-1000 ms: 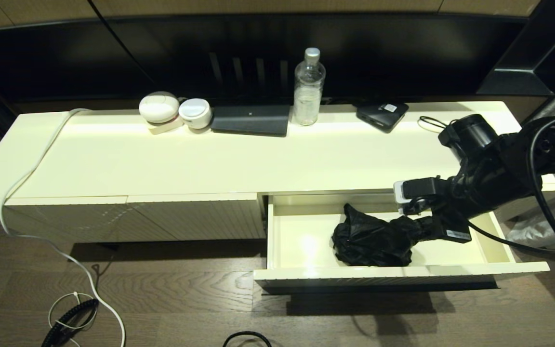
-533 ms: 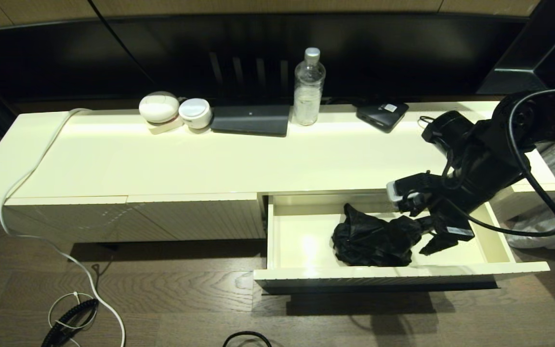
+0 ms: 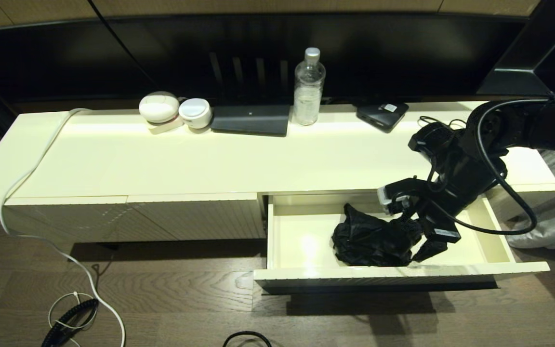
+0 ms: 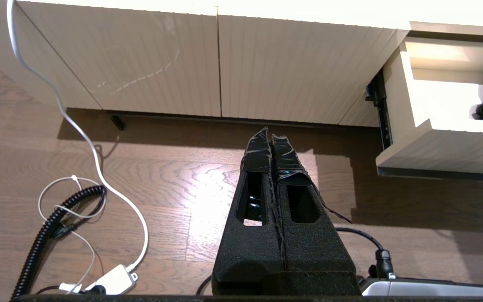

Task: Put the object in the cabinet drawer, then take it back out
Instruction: Take the umbrella out of the drawer and put it on the table

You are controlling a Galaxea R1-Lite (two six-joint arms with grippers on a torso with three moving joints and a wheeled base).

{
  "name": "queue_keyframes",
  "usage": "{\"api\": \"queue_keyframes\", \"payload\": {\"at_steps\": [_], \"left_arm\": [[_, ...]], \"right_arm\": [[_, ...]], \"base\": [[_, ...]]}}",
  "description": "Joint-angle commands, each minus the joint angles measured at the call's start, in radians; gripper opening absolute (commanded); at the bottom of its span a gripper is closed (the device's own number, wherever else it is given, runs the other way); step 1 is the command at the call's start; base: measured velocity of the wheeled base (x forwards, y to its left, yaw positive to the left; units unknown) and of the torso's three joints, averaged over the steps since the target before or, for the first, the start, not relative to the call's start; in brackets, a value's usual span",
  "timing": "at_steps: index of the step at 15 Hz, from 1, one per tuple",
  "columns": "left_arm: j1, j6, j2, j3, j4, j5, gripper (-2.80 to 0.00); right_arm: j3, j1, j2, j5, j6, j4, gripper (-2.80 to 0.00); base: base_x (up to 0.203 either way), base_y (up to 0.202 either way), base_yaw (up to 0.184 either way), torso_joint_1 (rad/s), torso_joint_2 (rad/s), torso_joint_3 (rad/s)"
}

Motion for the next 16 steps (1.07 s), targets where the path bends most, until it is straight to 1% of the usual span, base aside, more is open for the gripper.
{"api": "queue_keyframes", "payload": {"at_steps": [1, 3, 7, 13, 16], "left_arm": [[0.000, -0.001, -0.002, 0.000, 0.000, 0.000, -2.80], [0.000, -0.001, -0.002, 0.000, 0.000, 0.000, -2.80], [0.000, -0.001, -0.002, 0.000, 0.000, 0.000, -2.80], [0.000, -0.001, -0.002, 0.000, 0.000, 0.000, -2.80], [0.000, -0.001, -0.002, 0.000, 0.000, 0.000, -2.80]], "right_arm": [[-0.037, -0.011, 0.044, -0.001, -0.007, -0.039, 0.00], [-0.039, -0.028, 0.049, -0.008, -0.008, -0.080, 0.00], [-0.031, -0.034, 0.063, -0.013, -0.007, -0.094, 0.00], [-0.039, -0.054, 0.100, -0.016, -0.004, -0.219, 0.00], [-0.040, -0.061, 0.097, -0.019, -0.006, -0.222, 0.00]], "base": [[0.000, 0.000, 0.000, 0.000, 0.00, 0.000], [0.000, 0.000, 0.000, 0.000, 0.00, 0.000], [0.000, 0.000, 0.000, 0.000, 0.00, 0.000], [0.000, 0.000, 0.000, 0.000, 0.00, 0.000], [0.000, 0.000, 0.000, 0.000, 0.00, 0.000]]}}
